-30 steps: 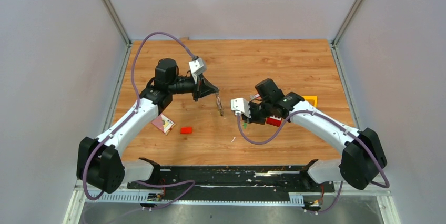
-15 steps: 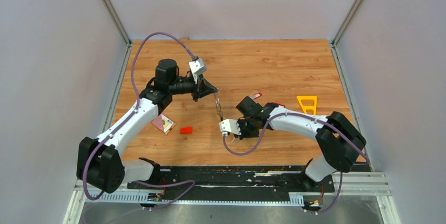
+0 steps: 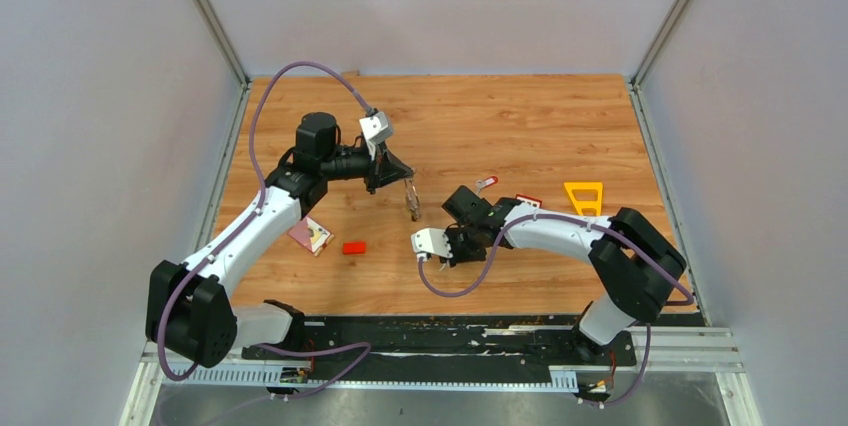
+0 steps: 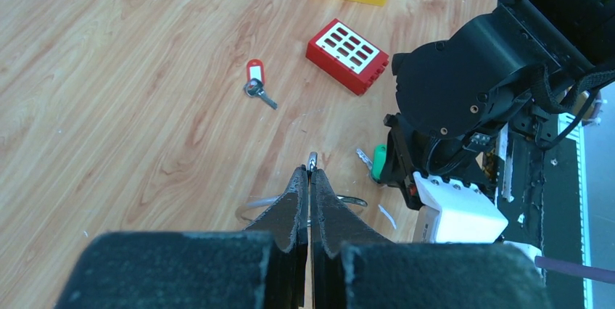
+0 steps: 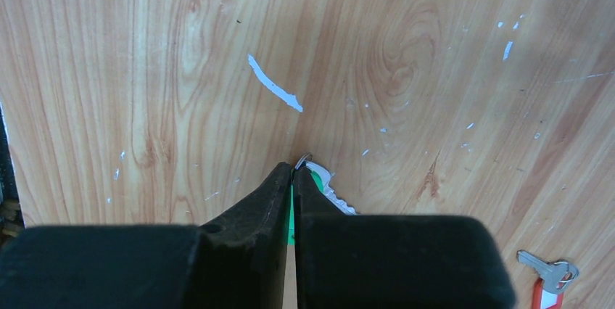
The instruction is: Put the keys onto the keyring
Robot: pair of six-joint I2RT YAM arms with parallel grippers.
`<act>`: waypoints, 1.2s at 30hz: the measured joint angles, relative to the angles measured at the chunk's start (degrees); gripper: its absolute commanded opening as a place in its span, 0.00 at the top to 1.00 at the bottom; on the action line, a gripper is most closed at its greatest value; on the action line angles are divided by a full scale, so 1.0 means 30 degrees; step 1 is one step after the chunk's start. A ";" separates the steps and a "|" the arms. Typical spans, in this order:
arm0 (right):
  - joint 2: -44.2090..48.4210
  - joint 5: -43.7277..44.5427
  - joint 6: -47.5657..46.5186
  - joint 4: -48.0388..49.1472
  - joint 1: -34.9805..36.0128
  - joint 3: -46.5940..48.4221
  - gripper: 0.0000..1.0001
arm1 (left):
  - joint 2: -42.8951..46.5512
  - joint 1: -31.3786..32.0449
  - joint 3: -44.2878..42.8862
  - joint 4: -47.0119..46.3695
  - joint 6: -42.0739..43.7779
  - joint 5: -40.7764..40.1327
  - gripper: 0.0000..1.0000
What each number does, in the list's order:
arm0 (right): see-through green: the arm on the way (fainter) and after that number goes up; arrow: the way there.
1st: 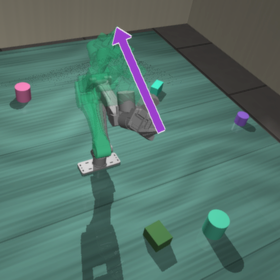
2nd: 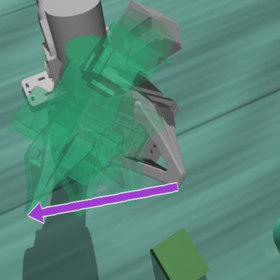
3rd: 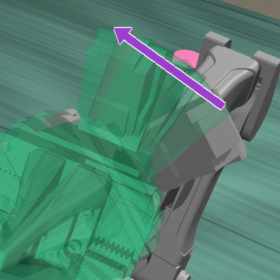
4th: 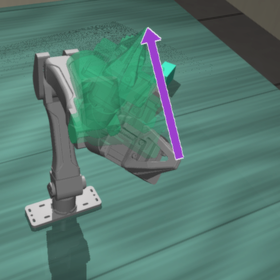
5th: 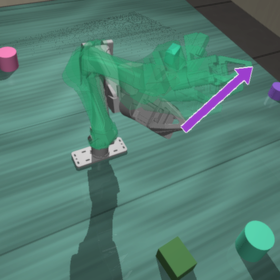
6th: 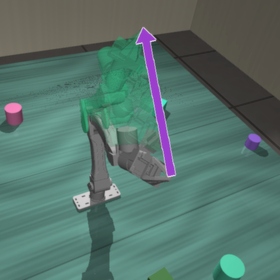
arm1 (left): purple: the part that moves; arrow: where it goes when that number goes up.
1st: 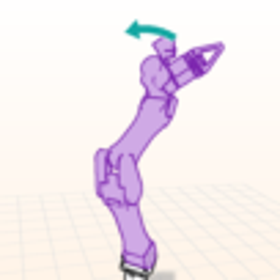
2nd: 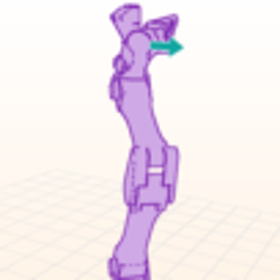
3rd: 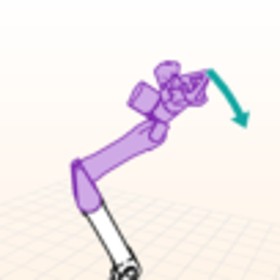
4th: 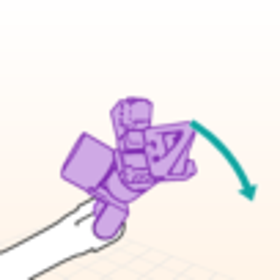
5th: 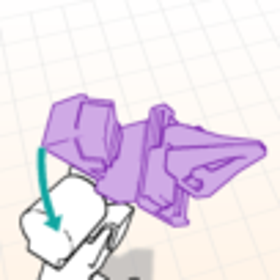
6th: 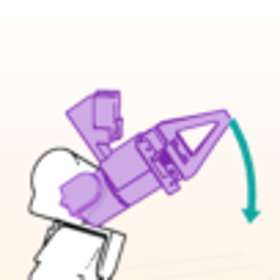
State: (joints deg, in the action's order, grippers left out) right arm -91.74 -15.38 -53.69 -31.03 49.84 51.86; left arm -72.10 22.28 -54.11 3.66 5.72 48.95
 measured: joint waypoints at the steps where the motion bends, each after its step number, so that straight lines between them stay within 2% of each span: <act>1: -0.0007 0.0044 0.0000 0.0015 0.0000 0.0000 0.91 | 0.0000 0.0000 0.0000 0.0000 0.0000 0.0007 1.00; 9: -0.0022 0.0539 0.0015 0.0153 0.0000 0.0000 0.84 | 0.0000 0.0000 0.0000 0.0007 0.0007 0.0087 1.00; 21: -0.0022 0.0678 0.0189 0.0481 0.0000 0.0007 0.80 | 0.0000 0.0015 0.0000 0.0015 0.0007 0.0160 1.00; 31: -0.0146 0.0765 0.0226 0.0510 0.0000 0.0044 0.85 | 0.0000 0.0015 0.0000 0.0131 0.0007 0.0233 1.00; 36: -0.0189 0.0889 0.0233 0.0597 -0.0007 0.0051 0.97 | 0.0000 0.0015 0.0000 0.0131 0.0007 0.0306 1.00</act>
State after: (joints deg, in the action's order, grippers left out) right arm -92.31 -12.71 -52.99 -29.23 49.82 52.01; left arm -72.10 22.33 -54.11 4.05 5.74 49.87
